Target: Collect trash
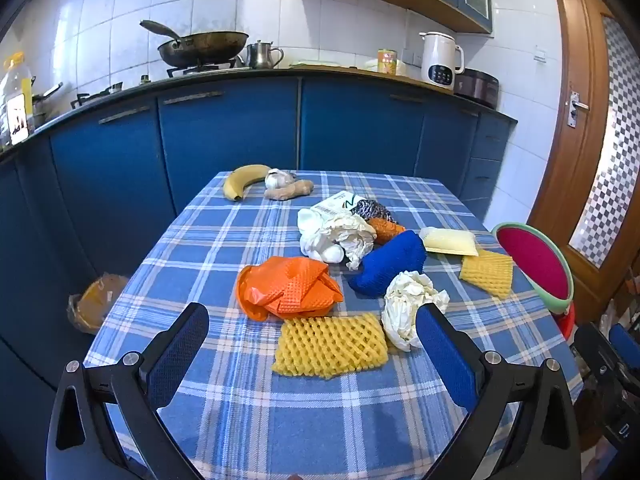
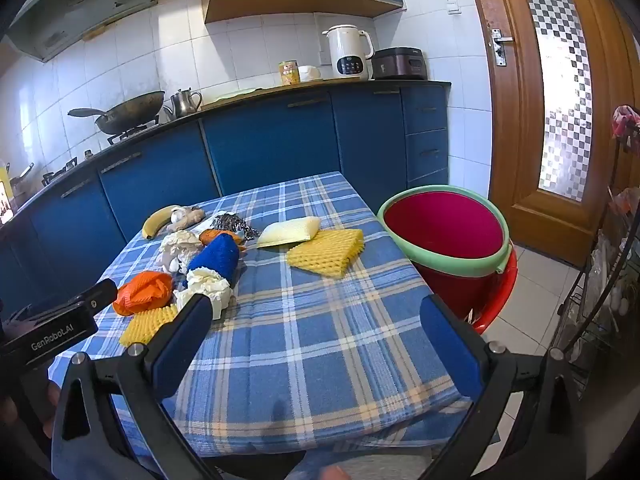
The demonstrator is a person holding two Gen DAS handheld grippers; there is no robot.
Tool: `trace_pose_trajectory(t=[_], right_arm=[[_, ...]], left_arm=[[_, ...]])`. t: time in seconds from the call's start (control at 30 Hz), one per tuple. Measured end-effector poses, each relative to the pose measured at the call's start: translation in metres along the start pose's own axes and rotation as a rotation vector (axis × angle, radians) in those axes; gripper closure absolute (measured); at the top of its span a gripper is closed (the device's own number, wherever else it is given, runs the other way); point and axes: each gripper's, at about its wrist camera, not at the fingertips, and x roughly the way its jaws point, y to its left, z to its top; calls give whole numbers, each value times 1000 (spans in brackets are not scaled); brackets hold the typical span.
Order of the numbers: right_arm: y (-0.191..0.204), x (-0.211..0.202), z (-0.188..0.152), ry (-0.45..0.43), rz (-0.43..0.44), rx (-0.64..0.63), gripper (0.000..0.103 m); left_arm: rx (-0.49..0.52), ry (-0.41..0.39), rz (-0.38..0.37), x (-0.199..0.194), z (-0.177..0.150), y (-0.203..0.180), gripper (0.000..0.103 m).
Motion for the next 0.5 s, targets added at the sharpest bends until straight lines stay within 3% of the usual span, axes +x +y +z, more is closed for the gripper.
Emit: trace_pose_trajectory(t=[0.5], right_arm=[[1, 1, 0, -1, 3, 3, 1]], left_arm=[[-11, 3, 3, -2, 1, 5, 0]])
